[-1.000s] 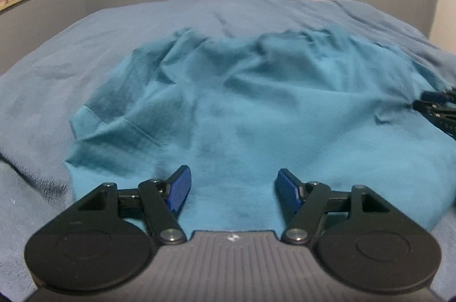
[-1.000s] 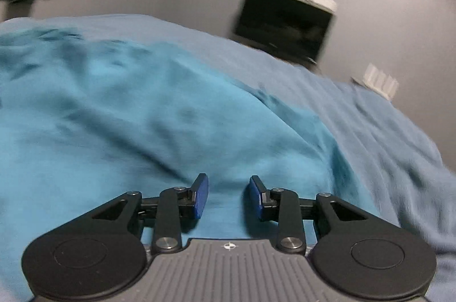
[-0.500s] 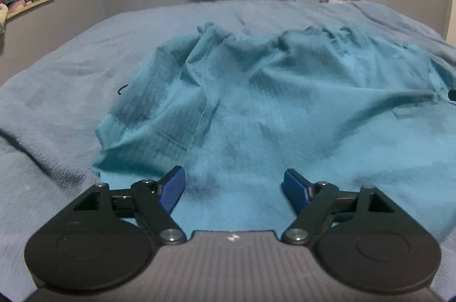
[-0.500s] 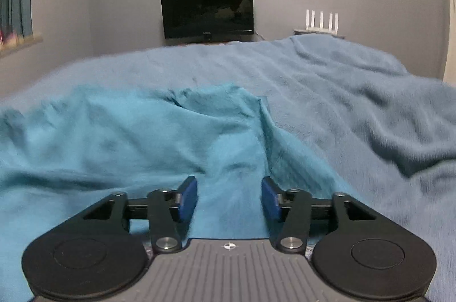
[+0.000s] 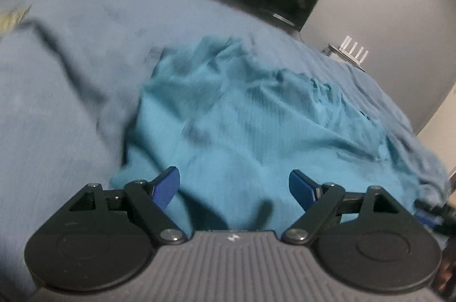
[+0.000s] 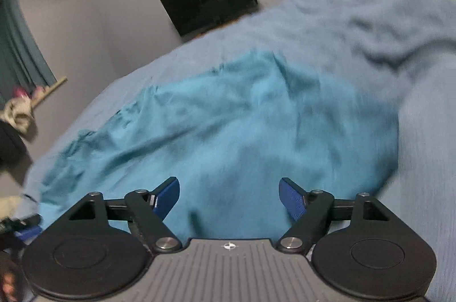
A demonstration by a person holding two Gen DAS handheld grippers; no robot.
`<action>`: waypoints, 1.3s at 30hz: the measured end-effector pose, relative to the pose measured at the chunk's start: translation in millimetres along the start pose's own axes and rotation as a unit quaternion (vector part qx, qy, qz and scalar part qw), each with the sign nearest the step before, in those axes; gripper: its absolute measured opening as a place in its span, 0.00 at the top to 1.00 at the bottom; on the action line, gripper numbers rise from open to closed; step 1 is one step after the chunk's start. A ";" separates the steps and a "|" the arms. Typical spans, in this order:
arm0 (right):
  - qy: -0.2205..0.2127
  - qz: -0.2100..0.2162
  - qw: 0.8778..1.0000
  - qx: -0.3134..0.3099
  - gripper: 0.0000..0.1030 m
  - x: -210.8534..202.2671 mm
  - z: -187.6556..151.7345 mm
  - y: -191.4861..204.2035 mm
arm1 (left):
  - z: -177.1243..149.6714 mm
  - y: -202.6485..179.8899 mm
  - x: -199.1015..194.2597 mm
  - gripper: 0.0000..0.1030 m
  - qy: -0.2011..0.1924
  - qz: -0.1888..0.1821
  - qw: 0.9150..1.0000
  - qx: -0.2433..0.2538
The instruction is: Fold large clothes
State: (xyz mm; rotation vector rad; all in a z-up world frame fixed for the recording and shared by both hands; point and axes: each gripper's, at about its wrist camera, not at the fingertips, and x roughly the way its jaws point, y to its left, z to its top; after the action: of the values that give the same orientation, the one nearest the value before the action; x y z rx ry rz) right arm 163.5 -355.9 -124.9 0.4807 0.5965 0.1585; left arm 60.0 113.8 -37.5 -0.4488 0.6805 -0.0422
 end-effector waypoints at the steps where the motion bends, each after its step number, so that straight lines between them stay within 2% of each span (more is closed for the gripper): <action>1: 0.013 0.005 1.000 0.024 0.23 -3.6 -5.5 -3.0 | -2.8 3.5 -1.9 0.18 0.010 0.002 1.000 -0.016; 4: 0.056 0.011 0.993 0.108 0.22 -8.0 -16.8 -19.5 | -9.0 7.0 -7.8 0.18 0.024 -0.006 0.999 -0.046; 7: 0.070 0.019 0.987 0.144 0.21 1.3 -24.0 -28.8 | -11.6 3.1 -2.6 0.18 0.037 -0.002 0.998 -0.044; 9: 0.067 0.021 0.985 0.156 0.20 6.7 -28.1 -34.3 | -11.3 4.9 -8.0 0.18 0.013 0.002 0.999 -0.053; 12: 0.055 0.028 0.982 0.181 0.21 6.6 -30.4 -40.6 | -0.6 15.7 -29.5 0.18 -0.064 0.025 0.995 -0.070; 13: 0.053 0.030 0.983 0.174 0.21 4.9 -30.6 -38.8 | 5.7 19.1 -32.1 0.18 -0.071 0.032 0.995 -0.065; 15: 0.051 0.019 0.990 0.133 0.23 1.5 -29.9 -29.1 | 21.2 26.0 -31.9 0.26 -0.063 0.050 0.996 -0.049; 17: 0.045 0.020 0.995 0.088 0.33 -0.1 -27.5 -14.8 | 35.8 31.0 -29.0 0.31 -0.036 0.063 0.997 -0.021; 20: 0.029 0.023 0.999 0.007 0.38 -8.1 -23.4 9.7 | 49.9 32.1 -18.0 0.34 0.031 0.073 0.995 0.052; 22: 0.014 0.019 0.998 -0.061 0.39 -11.6 -22.0 29.1 | 49.7 29.1 -7.8 0.34 0.085 0.076 0.987 0.117; 24: 0.014 0.007 0.995 -0.098 0.39 -8.4 -20.5 40.3 | 45.8 23.1 3.1 0.36 0.119 0.079 0.973 0.183; 26: 0.025 0.002 0.995 -0.100 0.40 -1.8 -20.2 39.5 | 41.4 15.7 19.3 0.38 0.142 0.091 0.956 0.240; 28: 0.030 0.006 0.995 -0.092 0.39 0.0 -21.2 35.3 | 41.6 11.1 32.9 0.38 0.145 0.084 0.947 0.274; 30: 0.030 0.010 0.996 -0.089 0.38 4.0 -21.1 33.7 | 47.3 11.0 49.0 0.38 0.148 0.080 0.944 0.283; 32: 0.029 0.013 0.996 -0.087 0.38 3.0 -21.6 32.2 | 52.2 18.3 61.5 0.38 0.165 0.075 0.947 0.265; 33: 0.029 0.015 0.996 -0.087 0.38 5.6 -23.0 31.0 | 54.3 22.7 67.6 0.42 0.170 0.064 0.950 0.254; 35: 0.029 0.018 0.996 -0.084 0.38 5.9 -23.5 28.9 | 57.4 29.5 65.4 0.69 0.176 0.030 0.956 0.232; 38: 0.029 0.021 0.996 -0.077 0.38 5.9 -24.0 26.1 | 58.3 35.2 50.4 0.92 0.165 -0.001 0.963 0.212; 39: 0.029 0.022 0.996 -0.076 0.38 6.4 -23.9 25.9 | 57.3 38.4 43.1 0.94 0.164 -0.013 0.965 0.207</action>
State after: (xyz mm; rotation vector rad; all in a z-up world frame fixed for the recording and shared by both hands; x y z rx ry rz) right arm 154.9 -322.1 -132.9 0.3419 0.6264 0.2584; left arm 124.8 162.8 -39.9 -0.0460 0.9651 -0.2844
